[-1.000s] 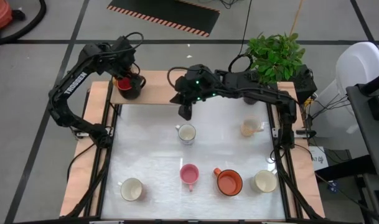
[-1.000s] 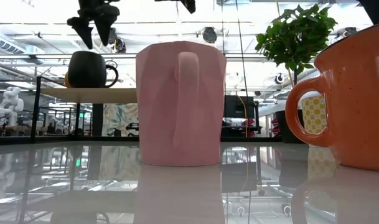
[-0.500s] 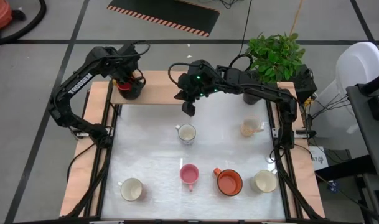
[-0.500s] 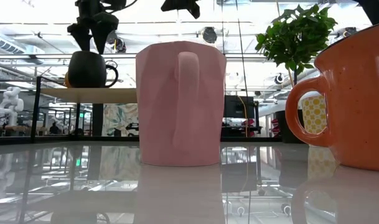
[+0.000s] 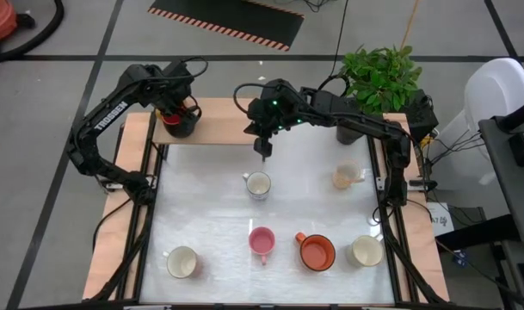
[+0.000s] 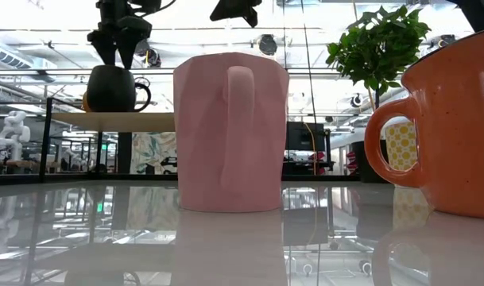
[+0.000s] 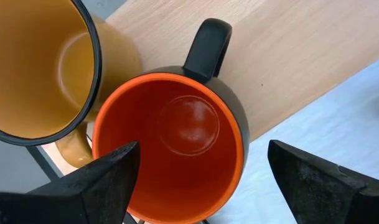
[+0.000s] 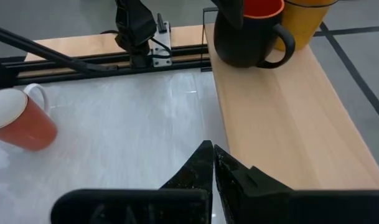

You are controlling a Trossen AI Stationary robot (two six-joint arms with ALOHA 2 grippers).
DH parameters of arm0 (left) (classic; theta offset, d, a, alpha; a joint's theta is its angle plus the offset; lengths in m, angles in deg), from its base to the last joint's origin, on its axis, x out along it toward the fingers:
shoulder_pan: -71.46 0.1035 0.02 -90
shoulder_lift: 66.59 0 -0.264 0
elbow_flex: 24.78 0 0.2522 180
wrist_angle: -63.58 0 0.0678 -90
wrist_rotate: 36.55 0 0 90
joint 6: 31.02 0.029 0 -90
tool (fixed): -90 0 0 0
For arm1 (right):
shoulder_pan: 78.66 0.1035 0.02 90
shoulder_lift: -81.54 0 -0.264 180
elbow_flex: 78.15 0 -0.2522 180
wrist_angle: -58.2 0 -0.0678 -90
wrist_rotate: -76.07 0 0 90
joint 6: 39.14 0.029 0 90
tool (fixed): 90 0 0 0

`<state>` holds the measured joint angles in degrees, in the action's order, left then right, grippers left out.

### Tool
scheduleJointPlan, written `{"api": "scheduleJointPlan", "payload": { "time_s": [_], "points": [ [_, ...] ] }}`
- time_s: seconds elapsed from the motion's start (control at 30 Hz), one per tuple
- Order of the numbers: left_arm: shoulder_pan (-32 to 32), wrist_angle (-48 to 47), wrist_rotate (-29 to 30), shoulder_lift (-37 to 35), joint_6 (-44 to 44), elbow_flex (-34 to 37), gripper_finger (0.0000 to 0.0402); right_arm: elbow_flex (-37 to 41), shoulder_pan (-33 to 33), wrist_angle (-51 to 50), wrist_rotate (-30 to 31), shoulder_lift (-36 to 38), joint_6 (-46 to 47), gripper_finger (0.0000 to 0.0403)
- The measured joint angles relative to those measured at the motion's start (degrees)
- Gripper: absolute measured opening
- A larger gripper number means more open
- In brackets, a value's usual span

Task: Place coffee mugs
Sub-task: Put the black mug on the shelf

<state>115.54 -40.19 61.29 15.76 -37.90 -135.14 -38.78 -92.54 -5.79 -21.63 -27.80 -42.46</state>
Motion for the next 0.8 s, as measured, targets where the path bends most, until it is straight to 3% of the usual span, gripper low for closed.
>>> {"api": "scheduleJointPlan", "payload": {
  "time_s": [0.43, 0.8],
  "points": [
    [0.12, 0.04, 0.13, 0.0, 1.8, 0.13, 0.0356, 0.0, -0.03, -0.01, -0.04, 0.0, -0.86, 0.0],
    [0.29, 0.11, -0.7, 0.02, 2.78, 8.5, 0.0356, 0.0, -0.03, -0.01, -0.06, 0.0, -0.98, 0.0]
  ]
}}
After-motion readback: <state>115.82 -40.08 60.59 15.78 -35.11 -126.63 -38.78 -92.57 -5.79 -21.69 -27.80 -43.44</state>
